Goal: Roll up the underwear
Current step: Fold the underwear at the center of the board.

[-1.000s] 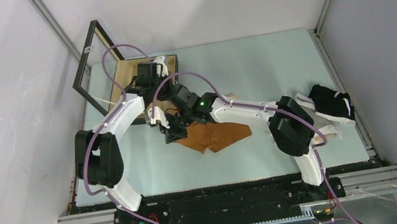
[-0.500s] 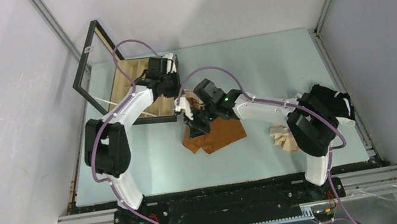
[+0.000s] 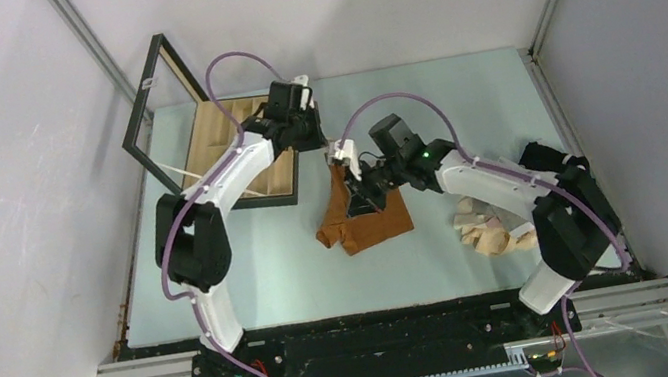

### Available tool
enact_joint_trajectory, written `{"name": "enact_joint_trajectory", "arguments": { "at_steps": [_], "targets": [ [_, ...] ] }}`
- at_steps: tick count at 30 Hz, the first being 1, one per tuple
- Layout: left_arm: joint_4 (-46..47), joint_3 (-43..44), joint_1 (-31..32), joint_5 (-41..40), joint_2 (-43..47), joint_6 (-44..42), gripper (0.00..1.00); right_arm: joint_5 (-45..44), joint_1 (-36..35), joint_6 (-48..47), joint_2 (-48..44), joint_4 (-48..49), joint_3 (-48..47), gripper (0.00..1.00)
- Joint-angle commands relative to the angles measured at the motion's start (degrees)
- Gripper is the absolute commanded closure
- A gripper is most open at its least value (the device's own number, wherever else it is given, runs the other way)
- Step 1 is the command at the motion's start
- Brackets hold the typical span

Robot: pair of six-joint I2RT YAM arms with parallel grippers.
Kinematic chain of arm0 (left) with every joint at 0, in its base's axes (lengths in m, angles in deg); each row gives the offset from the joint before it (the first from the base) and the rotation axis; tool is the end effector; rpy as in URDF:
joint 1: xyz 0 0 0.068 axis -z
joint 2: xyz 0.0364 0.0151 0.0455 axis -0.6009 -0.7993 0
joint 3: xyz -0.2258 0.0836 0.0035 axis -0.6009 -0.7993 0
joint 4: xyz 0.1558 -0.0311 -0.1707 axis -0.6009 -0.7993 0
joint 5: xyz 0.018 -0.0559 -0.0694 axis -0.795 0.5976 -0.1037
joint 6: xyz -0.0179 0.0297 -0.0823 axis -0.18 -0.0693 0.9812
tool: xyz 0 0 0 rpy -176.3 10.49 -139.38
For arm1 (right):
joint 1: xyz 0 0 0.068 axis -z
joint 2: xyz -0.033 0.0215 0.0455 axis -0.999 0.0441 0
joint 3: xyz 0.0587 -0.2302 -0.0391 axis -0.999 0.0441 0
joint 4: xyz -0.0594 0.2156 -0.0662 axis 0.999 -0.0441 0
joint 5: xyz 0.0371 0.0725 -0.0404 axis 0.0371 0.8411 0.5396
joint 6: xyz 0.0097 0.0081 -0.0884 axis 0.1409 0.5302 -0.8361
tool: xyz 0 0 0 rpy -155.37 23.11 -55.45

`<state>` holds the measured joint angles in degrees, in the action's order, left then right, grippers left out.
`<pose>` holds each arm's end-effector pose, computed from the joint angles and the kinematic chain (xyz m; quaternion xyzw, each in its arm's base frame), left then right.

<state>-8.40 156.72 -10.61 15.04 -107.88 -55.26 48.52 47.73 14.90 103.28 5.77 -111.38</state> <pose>0.3800 -0.1968 0.2218 0.0582 0.9164 -0.2006 0.3414 0.2359 0.2652 0.2165 -0.5439 0.6787 0.3885 0.3042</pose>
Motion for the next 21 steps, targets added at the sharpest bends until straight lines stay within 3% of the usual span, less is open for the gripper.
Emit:
{"name": "enact_joint_trajectory", "arguments": {
  "at_steps": [1, 7, 21],
  "targets": [
    [-0.49, 0.29, 2.28, -3.17, 4.64, 2.98, 1.0, 4.69, 1.99, 0.89, -6.9, -3.97, 2.93, 1.0],
    [-1.17, -0.48, 4.68, -5.17, 5.21, 3.63, 1.0, 6.66, 5.71, 0.61, -10.51, -6.5, 6.37, 1.0],
    [0.61, 6.52, 6.6, -7.53, -4.07, 2.77, 1.0, 5.83, 13.78, -0.7, -6.75, -7.75, 11.35, 1.0]
  ]
}}
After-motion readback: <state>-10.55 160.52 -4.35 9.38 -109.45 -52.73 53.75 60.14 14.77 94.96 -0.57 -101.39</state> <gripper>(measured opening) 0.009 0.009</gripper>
